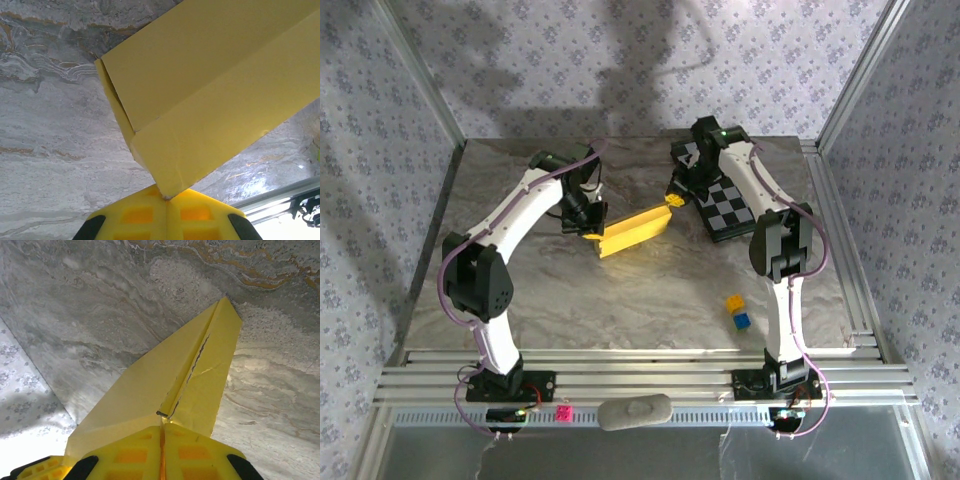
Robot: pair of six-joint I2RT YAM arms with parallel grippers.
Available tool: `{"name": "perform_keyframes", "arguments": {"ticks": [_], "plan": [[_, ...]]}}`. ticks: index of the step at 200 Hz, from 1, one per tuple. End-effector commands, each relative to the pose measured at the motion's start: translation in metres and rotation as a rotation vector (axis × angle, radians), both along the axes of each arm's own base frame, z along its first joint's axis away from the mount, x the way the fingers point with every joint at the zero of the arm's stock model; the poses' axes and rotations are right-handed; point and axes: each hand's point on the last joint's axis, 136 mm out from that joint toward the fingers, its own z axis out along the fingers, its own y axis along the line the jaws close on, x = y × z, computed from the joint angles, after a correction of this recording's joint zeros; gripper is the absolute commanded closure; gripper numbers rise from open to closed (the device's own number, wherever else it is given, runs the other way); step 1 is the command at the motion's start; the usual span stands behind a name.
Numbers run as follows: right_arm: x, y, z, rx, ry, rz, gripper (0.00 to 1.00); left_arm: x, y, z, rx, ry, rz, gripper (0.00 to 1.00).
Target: Fold the paper box
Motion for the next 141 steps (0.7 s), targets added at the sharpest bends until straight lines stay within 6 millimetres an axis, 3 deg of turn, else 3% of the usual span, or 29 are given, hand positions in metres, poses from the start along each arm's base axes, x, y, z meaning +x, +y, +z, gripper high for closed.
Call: {"name": "perform_keyframes", "arguments": {"ticks": [1, 141], "plan": [[-0.016, -0.014, -0.021, -0.147, 0.027, 0.063, 0.92, 0.009, -0.008, -0.007, -0.008, -0.034, -0.033, 0.98], [-0.01, -0.013, -0.018, -0.202, -0.147, 0.213, 0.93, 0.026, -0.007, -0.021, 0.011, -0.099, -0.027, 0.99]]}}
